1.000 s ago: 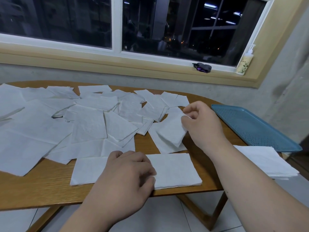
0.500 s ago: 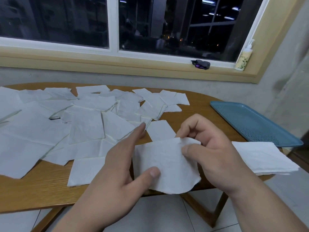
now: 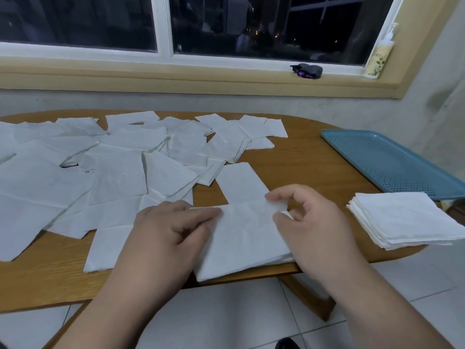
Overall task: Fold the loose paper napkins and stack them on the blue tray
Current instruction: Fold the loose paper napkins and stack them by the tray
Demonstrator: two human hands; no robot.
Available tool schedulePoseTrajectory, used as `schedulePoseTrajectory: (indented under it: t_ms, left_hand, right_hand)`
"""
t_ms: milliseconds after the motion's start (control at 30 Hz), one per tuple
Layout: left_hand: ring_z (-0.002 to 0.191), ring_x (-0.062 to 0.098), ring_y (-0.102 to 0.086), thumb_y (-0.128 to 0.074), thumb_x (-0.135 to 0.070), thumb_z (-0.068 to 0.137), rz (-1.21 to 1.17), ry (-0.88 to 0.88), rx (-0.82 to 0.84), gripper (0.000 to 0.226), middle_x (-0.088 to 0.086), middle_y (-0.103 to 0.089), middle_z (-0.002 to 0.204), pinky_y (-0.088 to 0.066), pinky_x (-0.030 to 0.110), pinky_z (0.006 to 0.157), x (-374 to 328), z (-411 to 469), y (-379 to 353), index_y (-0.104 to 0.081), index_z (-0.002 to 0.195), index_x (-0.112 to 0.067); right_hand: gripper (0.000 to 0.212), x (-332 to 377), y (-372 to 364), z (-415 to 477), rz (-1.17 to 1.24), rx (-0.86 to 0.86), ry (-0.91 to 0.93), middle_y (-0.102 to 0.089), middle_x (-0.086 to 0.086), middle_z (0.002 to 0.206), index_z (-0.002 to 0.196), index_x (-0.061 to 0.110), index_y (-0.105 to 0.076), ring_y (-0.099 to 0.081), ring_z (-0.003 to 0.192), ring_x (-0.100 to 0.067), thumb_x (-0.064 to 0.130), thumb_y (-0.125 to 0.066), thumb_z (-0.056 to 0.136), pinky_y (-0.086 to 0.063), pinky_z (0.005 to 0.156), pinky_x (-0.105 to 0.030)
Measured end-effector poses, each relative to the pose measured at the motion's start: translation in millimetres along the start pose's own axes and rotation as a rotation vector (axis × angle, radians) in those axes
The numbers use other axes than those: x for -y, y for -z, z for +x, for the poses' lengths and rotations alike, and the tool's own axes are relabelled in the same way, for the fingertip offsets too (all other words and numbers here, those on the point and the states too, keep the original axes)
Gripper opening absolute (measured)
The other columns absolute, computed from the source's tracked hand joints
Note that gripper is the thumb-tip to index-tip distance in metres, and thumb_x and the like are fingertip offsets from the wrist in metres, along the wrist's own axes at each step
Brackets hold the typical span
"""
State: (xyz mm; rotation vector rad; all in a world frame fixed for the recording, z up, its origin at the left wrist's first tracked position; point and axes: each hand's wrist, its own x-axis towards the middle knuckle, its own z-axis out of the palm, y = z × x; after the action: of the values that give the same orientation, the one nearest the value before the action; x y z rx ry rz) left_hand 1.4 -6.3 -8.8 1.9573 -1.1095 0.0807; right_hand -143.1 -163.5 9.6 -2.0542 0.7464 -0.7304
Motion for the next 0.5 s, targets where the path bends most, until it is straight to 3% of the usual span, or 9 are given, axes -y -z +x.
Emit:
schedulePoseTrajectory:
  t_ms: [67, 133, 233, 333, 400, 500]
  left_hand:
    - [0.098, -0.009, -0.052, -0.063, -0.039, 0.090, 0.014, 0.016, -0.026, 0.017, -0.029, -0.062, 0.094, -0.041, 0.034, 0.089, 1.7, 1.9, -3.2, -0.067, 0.086, -0.056]
    - [0.099, -0.011, -0.050, -0.063, -0.041, 0.091, 0.060, 0.021, -0.021, 0.018, -0.028, -0.063, 0.092, -0.040, 0.036, 0.090, 3.4, 4.1, -6.4, -0.064, 0.091, -0.058]
    - [0.095, -0.007, -0.050, -0.054, -0.046, 0.084, 0.192, -0.016, 0.023, 0.020, -0.023, -0.062, 0.080, -0.030, 0.033, 0.088, 7.6, 6.2, -10.8, -0.062, 0.101, -0.054]
    - [0.092, -0.002, -0.048, -0.050, -0.042, 0.083, 0.323, -0.013, 0.094, 0.016, -0.022, -0.056, 0.077, -0.020, 0.027, 0.083, 6.5, 6.0, -13.3, -0.065, 0.080, -0.042]
    - [0.085, 0.003, -0.048, -0.051, -0.038, 0.083, 0.392, -0.018, 0.088, 0.016, -0.021, -0.054, 0.075, -0.020, 0.028, 0.081, 5.9, 5.8, -14.6, -0.062, 0.072, -0.040]
    - [0.083, 0.009, -0.048, -0.050, -0.037, 0.084, 0.429, -0.016, 0.069, 0.018, -0.022, -0.055, 0.076, -0.021, 0.030, 0.080, 5.8, 4.7, -14.8, -0.064, 0.073, -0.040]
  right_hand:
    - [0.038, -2.7, -0.9, -1.1, -0.065, -0.025, 0.067, -0.057, 0.031, 0.096, 0.093, 0.041, -0.067, -0.052, 0.075, 0.008, 0.003, -0.062, 0.092, -0.040, 0.060, -0.005]
    - [0.038, -6.1, -0.9, -1.4, -0.116, -0.023, 0.093, -0.053, 0.032, 0.112, 0.095, 0.041, -0.068, -0.051, 0.081, 0.009, 0.004, -0.061, 0.092, -0.040, 0.065, -0.004]
    - [0.036, -12.2, 0.1, -2.0, -0.178, -0.001, 0.092, -0.050, 0.030, 0.115, 0.101, 0.037, -0.070, -0.051, 0.080, 0.009, 0.005, -0.057, 0.094, -0.040, 0.063, -0.006]
    - [0.033, -16.7, -1.5, -3.4, -0.221, 0.037, 0.116, -0.045, 0.031, 0.117, 0.103, 0.035, -0.069, -0.054, 0.083, 0.006, 0.007, -0.054, 0.096, -0.042, 0.063, -0.009]
    - [0.031, -18.7, -2.9, -3.9, -0.280, 0.056, 0.153, -0.041, 0.034, 0.117, 0.106, 0.036, -0.068, -0.050, 0.098, 0.008, 0.010, -0.053, 0.097, -0.044, 0.073, -0.012]
    - [0.029, -20.5, -4.0, -3.2, -0.359, 0.075, 0.190, -0.036, 0.033, 0.115, 0.111, 0.035, -0.066, -0.045, 0.107, 0.006, 0.014, -0.052, 0.098, -0.045, 0.080, -0.014]
